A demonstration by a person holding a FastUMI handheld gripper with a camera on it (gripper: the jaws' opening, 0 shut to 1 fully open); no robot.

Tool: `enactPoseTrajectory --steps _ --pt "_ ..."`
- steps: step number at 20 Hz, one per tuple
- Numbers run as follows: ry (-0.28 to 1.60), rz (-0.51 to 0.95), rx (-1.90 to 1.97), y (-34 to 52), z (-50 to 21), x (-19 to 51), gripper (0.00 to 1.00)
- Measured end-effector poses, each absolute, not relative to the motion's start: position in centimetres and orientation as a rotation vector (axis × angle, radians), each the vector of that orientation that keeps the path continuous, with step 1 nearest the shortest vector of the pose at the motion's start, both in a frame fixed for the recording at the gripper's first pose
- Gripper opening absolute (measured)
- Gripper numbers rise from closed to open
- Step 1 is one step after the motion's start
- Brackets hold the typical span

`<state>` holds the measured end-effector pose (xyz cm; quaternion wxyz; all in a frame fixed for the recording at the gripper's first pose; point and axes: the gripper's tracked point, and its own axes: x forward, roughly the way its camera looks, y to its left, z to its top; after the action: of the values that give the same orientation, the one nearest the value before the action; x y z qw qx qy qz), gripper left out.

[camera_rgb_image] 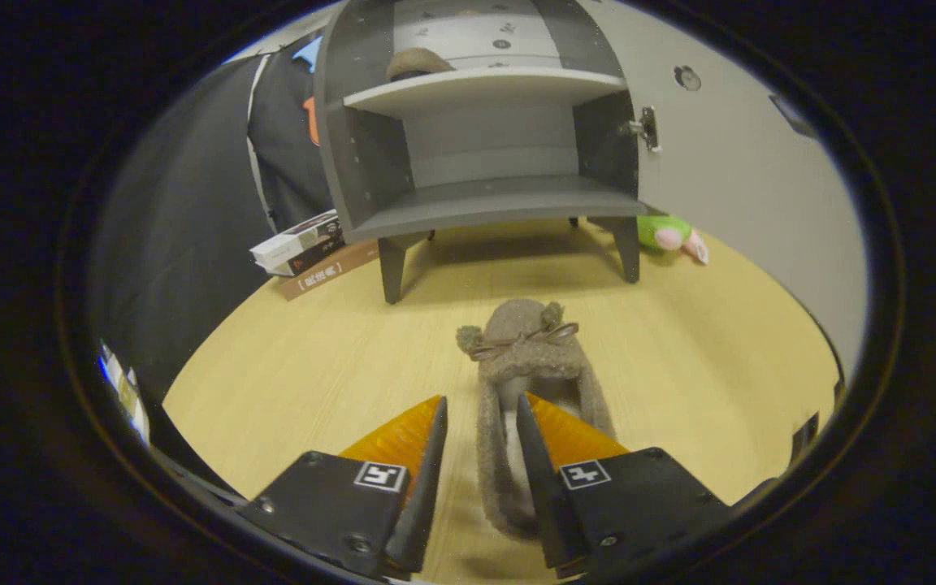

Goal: Open the shoe cabinet door, grab the shoes and put them into the shoe cabinet, then close the shoe cabinet door.

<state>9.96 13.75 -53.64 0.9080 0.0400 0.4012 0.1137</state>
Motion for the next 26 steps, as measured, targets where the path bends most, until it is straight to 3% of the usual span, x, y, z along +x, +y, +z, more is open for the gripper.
enactPoseTrajectory --steps 1,4,11,26 --pt "0.815 0.219 0.083 13.2 -54.1 10.8 0.52" --pt "0.781 0.218 0.201 12.9 -53.8 11.1 0.1" --pt "0.688 0.18 0.131 10.5 -50.7 9.9 0.07" --pt "0.457 0.224 0.083 11.5 -32.1 10.1 0.07"
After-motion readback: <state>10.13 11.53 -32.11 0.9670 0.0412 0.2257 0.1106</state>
